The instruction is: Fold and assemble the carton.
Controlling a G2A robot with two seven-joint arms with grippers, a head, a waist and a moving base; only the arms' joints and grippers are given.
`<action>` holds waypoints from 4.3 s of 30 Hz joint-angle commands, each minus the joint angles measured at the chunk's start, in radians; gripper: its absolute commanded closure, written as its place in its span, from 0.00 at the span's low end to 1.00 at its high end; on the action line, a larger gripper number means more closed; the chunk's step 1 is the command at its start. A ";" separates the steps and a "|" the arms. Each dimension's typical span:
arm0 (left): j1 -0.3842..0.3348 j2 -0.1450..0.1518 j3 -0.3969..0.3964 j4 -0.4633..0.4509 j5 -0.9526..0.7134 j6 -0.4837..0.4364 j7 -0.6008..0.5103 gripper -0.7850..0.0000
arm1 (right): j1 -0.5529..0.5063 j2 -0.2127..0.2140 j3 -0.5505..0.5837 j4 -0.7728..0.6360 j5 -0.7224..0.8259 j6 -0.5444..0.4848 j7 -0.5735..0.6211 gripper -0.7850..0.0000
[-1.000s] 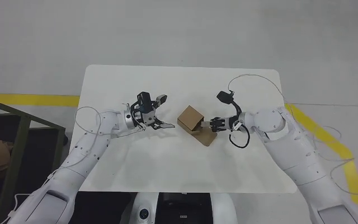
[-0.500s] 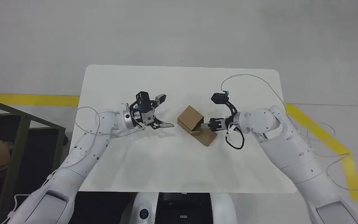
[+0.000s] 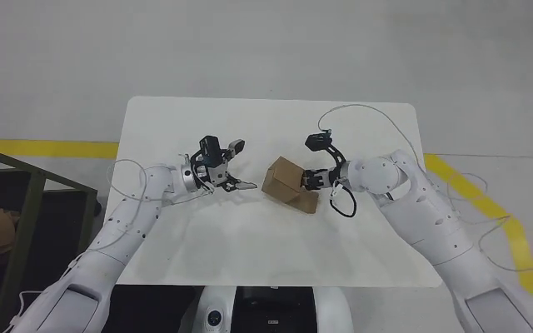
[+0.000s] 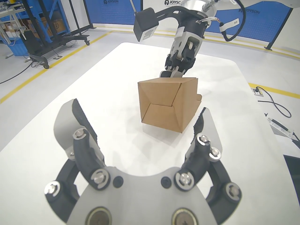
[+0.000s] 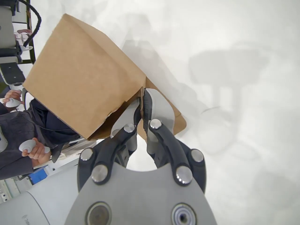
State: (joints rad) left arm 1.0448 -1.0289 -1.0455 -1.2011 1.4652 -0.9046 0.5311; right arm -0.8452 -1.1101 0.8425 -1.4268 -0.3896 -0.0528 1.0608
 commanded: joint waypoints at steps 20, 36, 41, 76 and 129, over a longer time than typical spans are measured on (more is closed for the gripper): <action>0.047 0.009 0.025 -0.056 0.045 -0.089 0.003 0.00 | 0.124 -0.040 -0.145 -0.021 -0.197 -0.057 0.119 1.00; -0.033 -0.022 0.150 0.019 0.036 -0.108 -0.044 0.00 | 0.129 -0.067 -0.176 -0.028 -0.223 -0.066 0.081 1.00; -0.044 -0.028 0.160 0.037 0.009 -0.101 -0.076 0.00 | 0.123 -0.069 -0.171 -0.034 -0.226 -0.065 0.073 1.00; -0.041 -0.042 0.141 0.050 -0.102 -0.073 -0.203 0.24 | 0.105 -0.088 -0.136 -0.031 -0.233 -0.055 0.063 0.87; 0.010 -0.013 0.091 -0.016 0.039 -0.065 -0.051 0.27 | -0.020 -0.021 0.221 0.268 0.459 -0.131 0.220 1.00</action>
State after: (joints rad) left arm 1.0561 -1.0411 -0.9576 -1.2227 1.5029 -0.9678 0.4894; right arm -0.8702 -1.1302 1.0678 -1.1596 0.0650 -0.1834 1.2787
